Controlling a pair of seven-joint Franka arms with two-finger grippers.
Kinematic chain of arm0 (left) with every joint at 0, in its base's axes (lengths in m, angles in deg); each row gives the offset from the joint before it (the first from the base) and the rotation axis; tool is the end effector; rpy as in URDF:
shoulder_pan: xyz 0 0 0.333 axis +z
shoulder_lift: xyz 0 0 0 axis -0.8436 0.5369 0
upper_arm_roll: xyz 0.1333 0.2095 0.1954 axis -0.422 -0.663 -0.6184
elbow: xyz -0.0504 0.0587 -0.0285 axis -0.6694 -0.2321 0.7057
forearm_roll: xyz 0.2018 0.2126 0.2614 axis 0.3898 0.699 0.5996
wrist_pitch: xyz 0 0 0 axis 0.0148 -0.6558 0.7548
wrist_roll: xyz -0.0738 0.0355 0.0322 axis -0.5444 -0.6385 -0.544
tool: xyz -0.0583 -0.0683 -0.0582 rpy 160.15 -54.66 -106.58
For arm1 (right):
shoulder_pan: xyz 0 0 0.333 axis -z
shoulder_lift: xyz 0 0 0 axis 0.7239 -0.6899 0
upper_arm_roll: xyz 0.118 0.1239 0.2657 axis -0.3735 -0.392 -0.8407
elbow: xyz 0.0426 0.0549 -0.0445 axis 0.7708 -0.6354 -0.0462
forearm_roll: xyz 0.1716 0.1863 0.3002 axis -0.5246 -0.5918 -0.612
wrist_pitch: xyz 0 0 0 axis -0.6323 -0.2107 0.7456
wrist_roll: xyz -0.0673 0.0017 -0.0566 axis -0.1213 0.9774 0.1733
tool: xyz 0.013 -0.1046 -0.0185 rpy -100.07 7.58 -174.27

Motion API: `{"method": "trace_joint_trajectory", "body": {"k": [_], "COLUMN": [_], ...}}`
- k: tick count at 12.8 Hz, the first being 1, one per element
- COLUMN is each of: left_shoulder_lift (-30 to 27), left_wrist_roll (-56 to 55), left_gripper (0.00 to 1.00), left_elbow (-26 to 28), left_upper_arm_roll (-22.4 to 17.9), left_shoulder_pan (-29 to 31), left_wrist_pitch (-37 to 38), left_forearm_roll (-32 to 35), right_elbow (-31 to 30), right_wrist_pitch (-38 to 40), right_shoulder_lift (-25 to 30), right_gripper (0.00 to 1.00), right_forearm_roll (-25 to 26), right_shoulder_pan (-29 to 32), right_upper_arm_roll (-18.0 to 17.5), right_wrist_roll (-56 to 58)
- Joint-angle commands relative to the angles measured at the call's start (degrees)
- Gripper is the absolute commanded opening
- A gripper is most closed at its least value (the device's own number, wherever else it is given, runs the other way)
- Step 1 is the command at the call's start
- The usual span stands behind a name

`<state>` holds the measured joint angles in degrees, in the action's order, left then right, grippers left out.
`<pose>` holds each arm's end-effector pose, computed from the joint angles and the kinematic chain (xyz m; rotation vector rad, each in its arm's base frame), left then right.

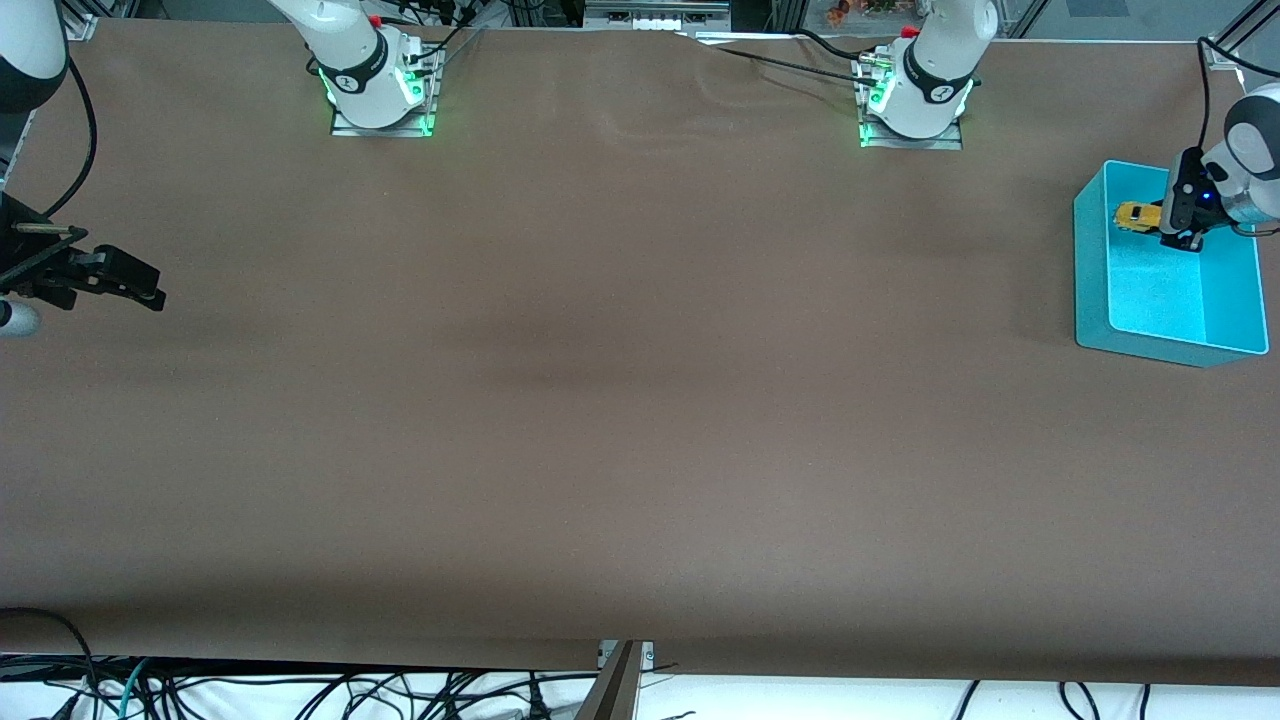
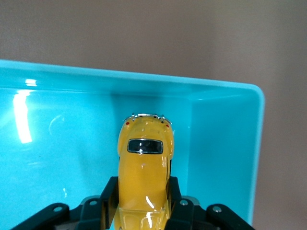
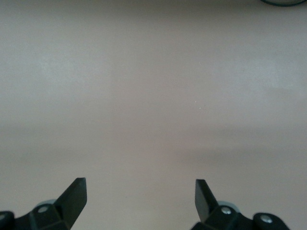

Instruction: Wind and store yellow beetle car

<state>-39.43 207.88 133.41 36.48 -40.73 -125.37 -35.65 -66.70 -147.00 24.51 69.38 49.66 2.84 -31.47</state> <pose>0.3394 0.3421 0.2264 1.9636 -2.1573 -0.3517 0.6057 -0.0182 0.5805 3.1079 0.0156 0.0226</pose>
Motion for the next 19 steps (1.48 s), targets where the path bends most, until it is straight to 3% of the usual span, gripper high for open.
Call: {"method": "trace_joint_trajectory", "body": {"k": [1,2,3,5,6,9,13,16,19], "left_shoulder_lift": [3.43,4.14,4.32,4.15,3.45,-0.93,-8.39,-18.50,-18.70], "left_wrist_roll": [-2.18,-2.88,-3.76,-4.12,-3.51,-3.59,-3.95,-5.69,-22.42], "left_gripper": [0.00,0.00,0.07,0.86,1.00,1.00,1.00,1.00,1.00], "left_elbow": [2.22,2.31,2.40,2.58,2.58,2.14,0.83,-1.37,-8.29], "left_upper_arm_roll": [0.08,0.08,0.08,0.08,0.08,0.08,0.78,4.28,9.91], "left_shoulder_pan": [0.96,1.22,1.14,1.14,1.05,0.35,-6.93,-8.27,-8.18], "left_wrist_pitch": [-6.77,-7.23,-7.23,-6.71,-5.75,-0.84,1.03,4.18,8.02], "left_forearm_roll": [-3.45,-3.54,-3.46,-3.54,-3.37,-3.28,-3.37,-4.94,-6.97], "right_elbow": [0.27,0.27,0.27,0.27,0.27,0.18,0.27,0.27,0.18], "right_wrist_pitch": [0.63,0.63,0.63,0.63,0.63,0.63,0.63,0.63,0.63], "right_shoulder_lift": [0.45,0.45,0.45,0.45,0.45,0.45,0.45,0.45,0.45], "right_gripper": [1.00,1.00,1.00,1.00,1.00,1.00,1.00,1.00,1.00], "right_forearm_roll": [1.05,1.05,1.05,1.05,1.05,1.05,1.05,0.96,0.96], "right_shoulder_pan": [-0.12,-0.12,-0.12,-0.12,-0.12,-0.03,-0.03,-0.03,-0.03], "right_upper_arm_roll": [-0.22,-0.22,-0.22,-0.13,-0.13,-0.13,-0.22,-0.13,-0.13], "right_wrist_roll": [-0.48,-0.40,-0.39,-0.39,-0.39,-0.39,-0.39,-0.39,-0.31]}}
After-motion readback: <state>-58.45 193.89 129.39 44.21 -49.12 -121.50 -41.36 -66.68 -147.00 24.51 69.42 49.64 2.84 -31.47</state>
